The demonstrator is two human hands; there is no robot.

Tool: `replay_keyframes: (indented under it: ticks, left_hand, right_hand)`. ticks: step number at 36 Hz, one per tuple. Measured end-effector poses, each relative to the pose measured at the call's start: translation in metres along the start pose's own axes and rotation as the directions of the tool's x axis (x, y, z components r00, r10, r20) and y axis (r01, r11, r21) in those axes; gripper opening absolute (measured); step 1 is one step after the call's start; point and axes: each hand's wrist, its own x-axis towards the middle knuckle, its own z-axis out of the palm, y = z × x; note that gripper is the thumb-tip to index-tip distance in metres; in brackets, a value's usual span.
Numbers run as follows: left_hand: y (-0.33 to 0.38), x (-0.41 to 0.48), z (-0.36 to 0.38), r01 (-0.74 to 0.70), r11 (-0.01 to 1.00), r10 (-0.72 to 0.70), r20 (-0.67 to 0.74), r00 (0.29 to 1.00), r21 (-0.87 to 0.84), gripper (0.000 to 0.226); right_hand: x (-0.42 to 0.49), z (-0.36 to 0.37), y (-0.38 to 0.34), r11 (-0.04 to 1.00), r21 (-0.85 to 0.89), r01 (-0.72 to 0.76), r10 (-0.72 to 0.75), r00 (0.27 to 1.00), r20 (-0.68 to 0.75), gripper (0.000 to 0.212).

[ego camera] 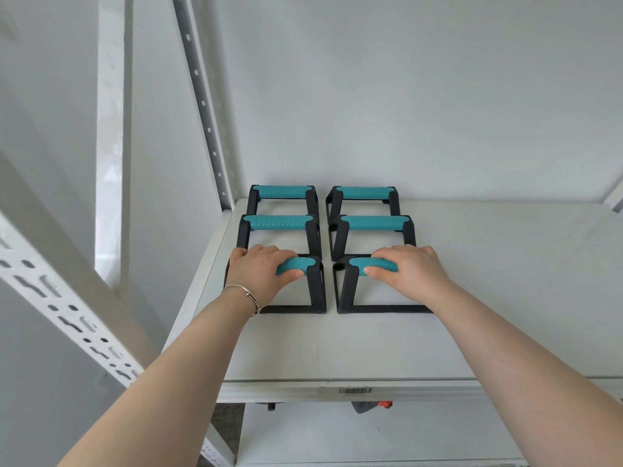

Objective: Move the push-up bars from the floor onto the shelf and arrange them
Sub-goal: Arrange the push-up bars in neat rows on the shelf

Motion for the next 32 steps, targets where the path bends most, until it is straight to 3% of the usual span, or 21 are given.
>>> replay_keyframes:
  ticks: [14, 25, 32]
  left_hand:
    - [0.0, -0.001, -0.001, -0.003, 1.0, 0.003, -0.002, 1.0, 0.003, 0.048]
    - [0.0, -0.005, -0.001, -0.025, 0.999, 0.026, -0.014, 1.0, 0.048, 0.049]
    - [0.005, -0.01, -0.002, 0.013, 0.998, -0.013, 0.008, 1.0, 0.056, 0.055]
  right_hand:
    - [-0.001, -0.001, -0.001, 1.0, 0.006, -0.003, 0.003, 1.0, -0.001, 0.048]
    - [-0.009, -0.003, -0.008, 0.99, -0.144, -0.012, 0.01, 1.0, -0.017, 0.052]
    - [-0.021, -0.007, -0.018, 0.991, -0.091, -0.095, 0.093, 0.995, -0.029, 0.058]
